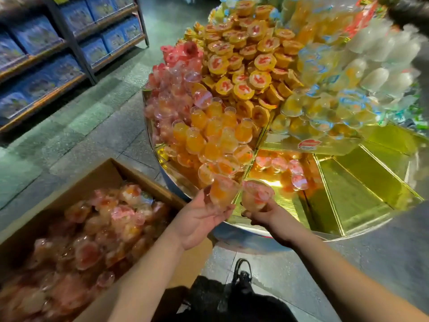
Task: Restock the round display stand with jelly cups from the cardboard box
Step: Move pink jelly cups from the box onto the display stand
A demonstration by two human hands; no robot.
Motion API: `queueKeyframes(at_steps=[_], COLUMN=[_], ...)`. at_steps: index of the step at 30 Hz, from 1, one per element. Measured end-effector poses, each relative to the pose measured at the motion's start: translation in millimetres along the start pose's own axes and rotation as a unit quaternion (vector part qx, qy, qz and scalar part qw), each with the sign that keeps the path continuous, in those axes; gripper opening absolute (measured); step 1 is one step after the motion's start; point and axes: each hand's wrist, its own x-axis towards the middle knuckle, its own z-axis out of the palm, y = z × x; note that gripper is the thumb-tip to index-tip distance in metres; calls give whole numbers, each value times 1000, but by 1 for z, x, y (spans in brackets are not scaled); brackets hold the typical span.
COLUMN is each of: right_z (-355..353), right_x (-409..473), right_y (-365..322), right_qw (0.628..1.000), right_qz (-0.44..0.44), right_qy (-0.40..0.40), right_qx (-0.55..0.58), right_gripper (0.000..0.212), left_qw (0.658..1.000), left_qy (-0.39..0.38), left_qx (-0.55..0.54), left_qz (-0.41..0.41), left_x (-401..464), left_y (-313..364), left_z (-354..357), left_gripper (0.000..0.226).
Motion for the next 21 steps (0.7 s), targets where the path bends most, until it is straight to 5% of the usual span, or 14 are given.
queueKeyframes(at_steps=[5,9,21], right_z=[-57,-103,-163], right_x=[10,26,112], right_y=[16,31,127], right_qw=[999,998,987], right_qz=[20,47,-77], right_qy=[-11,-25,135], right_qx=[-26,-39,-34], right_gripper=[35,80,35], left_qw=[985,962,917], left_qy=[27,47,221], left_qx=[162,260,322], left_qz=[-56,-75,-81], left_x=[56,109,248], left_y=[-12,-33,-123], left_z=[28,40,31], left_gripper=[72,68,63])
